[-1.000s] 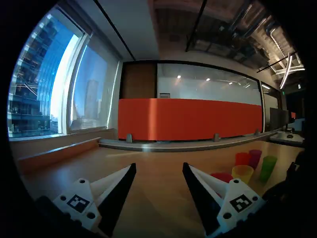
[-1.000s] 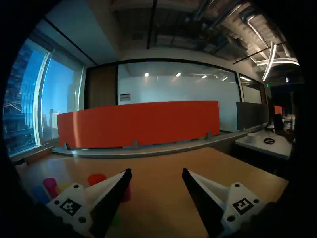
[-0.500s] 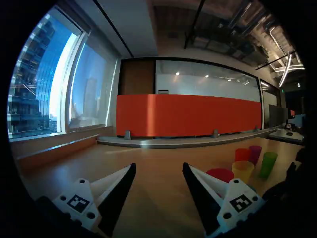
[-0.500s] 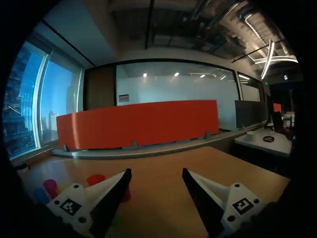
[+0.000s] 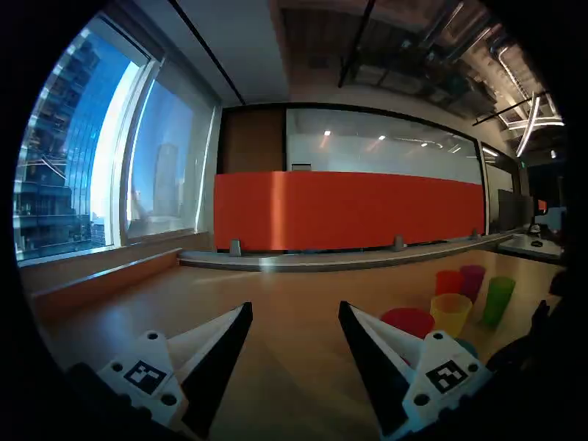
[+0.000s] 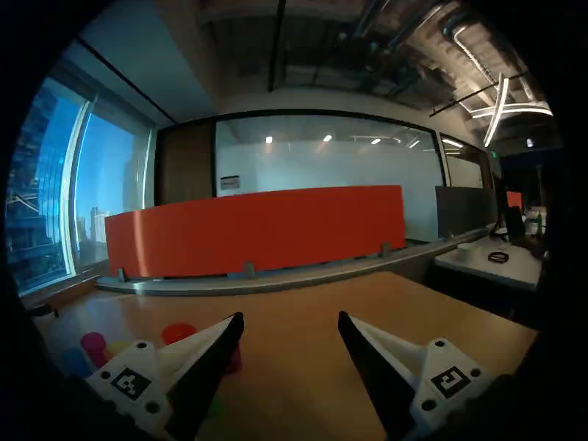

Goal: Pour water

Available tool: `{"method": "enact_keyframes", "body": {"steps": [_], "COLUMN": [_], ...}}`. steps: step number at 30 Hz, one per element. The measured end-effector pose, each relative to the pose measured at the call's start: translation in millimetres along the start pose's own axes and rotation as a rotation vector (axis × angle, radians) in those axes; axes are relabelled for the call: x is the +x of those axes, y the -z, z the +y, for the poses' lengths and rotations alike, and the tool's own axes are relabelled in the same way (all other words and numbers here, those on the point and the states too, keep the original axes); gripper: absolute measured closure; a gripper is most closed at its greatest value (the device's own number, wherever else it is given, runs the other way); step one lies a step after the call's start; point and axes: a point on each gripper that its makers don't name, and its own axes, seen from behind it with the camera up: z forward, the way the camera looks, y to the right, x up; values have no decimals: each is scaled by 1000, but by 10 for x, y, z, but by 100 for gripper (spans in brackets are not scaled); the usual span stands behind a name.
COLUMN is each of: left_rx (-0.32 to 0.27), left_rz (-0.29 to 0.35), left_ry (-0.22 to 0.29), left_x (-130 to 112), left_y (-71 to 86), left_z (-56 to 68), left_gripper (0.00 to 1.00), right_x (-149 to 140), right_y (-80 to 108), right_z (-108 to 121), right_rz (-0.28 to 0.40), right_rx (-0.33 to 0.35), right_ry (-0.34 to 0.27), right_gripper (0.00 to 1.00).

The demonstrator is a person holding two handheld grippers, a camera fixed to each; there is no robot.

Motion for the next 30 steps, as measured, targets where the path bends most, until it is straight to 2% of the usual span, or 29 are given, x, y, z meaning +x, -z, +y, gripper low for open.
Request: {"method": "enact_keyframes", "body": {"steps": [9,20,30], "left_rx": [-1,0,0], "left_rz": [-1,-1,-1], "left_ry": [-1,-2,-2], "left_x": [-4,-1,-4], "left_y": [3,2,3], "left_z": [-7,-8,-5], "left_gripper": [13,13,13], "right_x": [49,199,187], "right_y": [18,42,22], "right_z": [5,58,-35], "right_rz": [19,78,99], "right_rx": [13,29,82], "right_ry": [22,85,88], "right_gripper": [1,1,1]}}
